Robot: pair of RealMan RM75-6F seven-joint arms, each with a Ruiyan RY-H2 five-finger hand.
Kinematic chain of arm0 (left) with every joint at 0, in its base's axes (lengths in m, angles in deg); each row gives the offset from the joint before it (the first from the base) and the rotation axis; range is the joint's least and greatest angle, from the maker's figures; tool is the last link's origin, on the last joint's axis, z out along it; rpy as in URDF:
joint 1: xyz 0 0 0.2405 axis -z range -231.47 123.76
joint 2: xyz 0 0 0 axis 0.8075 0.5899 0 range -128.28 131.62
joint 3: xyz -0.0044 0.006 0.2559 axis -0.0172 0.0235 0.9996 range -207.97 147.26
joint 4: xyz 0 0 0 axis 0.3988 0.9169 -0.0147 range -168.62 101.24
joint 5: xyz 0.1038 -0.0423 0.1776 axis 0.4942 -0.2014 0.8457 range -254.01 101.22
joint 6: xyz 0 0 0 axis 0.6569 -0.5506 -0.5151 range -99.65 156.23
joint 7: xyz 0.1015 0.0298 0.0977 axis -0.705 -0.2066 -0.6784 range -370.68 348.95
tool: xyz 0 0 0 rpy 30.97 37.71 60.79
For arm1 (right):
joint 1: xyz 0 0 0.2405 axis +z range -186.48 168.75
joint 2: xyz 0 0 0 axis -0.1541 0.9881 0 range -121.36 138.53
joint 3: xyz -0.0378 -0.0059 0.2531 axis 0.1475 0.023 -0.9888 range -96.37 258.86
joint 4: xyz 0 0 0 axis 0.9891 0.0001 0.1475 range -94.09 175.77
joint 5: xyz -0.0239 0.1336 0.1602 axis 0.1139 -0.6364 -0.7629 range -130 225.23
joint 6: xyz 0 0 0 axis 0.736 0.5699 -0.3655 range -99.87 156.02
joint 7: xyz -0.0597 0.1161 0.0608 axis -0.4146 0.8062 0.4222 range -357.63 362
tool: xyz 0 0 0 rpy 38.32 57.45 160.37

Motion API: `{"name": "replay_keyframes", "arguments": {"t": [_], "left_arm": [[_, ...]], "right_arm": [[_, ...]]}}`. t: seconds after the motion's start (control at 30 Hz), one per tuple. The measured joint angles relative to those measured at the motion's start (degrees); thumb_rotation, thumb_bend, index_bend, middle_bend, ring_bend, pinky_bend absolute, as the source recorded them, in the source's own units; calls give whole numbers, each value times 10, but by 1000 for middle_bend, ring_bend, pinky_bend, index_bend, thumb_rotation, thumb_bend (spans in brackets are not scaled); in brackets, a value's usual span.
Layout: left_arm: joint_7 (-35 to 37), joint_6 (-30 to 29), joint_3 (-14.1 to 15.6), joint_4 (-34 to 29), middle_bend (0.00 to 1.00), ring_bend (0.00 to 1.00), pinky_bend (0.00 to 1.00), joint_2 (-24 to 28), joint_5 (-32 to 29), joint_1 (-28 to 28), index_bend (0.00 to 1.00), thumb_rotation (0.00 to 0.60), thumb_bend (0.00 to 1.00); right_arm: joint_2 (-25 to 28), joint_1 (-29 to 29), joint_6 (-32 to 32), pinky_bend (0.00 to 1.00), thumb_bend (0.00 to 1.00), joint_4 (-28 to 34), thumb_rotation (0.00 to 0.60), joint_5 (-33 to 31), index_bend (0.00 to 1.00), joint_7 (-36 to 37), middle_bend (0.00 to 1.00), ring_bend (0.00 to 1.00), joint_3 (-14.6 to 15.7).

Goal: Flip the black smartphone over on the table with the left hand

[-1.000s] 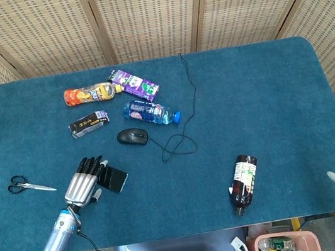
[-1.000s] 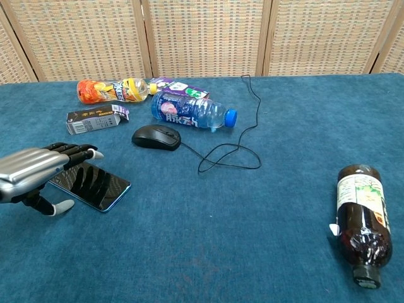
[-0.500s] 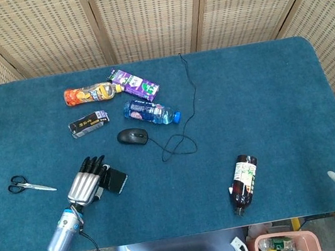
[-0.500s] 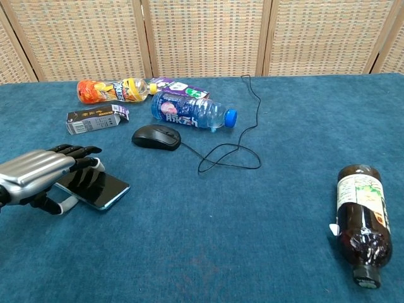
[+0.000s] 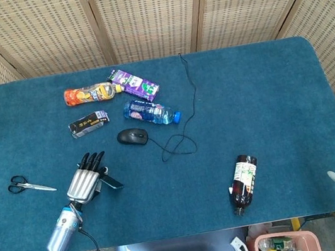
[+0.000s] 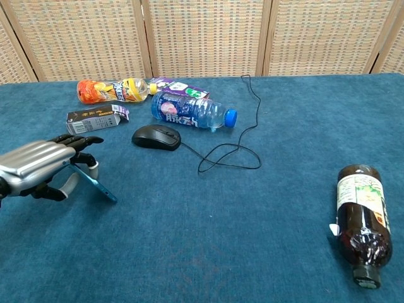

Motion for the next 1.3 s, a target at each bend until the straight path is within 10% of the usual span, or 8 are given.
{"name": "replay_keyframes", "arguments": {"t": [0.17,0.6,1.0,1.3], "left_arm": [[-38,25,-12,-19,0,0,0,12,-8,22,177,600,550],[-209,129,-64,-97,0,0,0,37,-136,100,0,600,327],[-173,63,-79,-167,0,0,0,88,-134,92,0,600,44],[-146,-93,-51,-324,0,0,0,237,-120,-27,0,600,0]], "right_arm": [[-2,1,3,0,0,0,600,-2,0,-4,0,0,0],[-6,6,16,0,0,-5,600,-12,0,-7,0,0,0],[-4,6,15,0,0,-4,600,-9,0,-1,0,0,1],[0,3,6,0,0,5,600,1,0,1,0,0,3]]}}
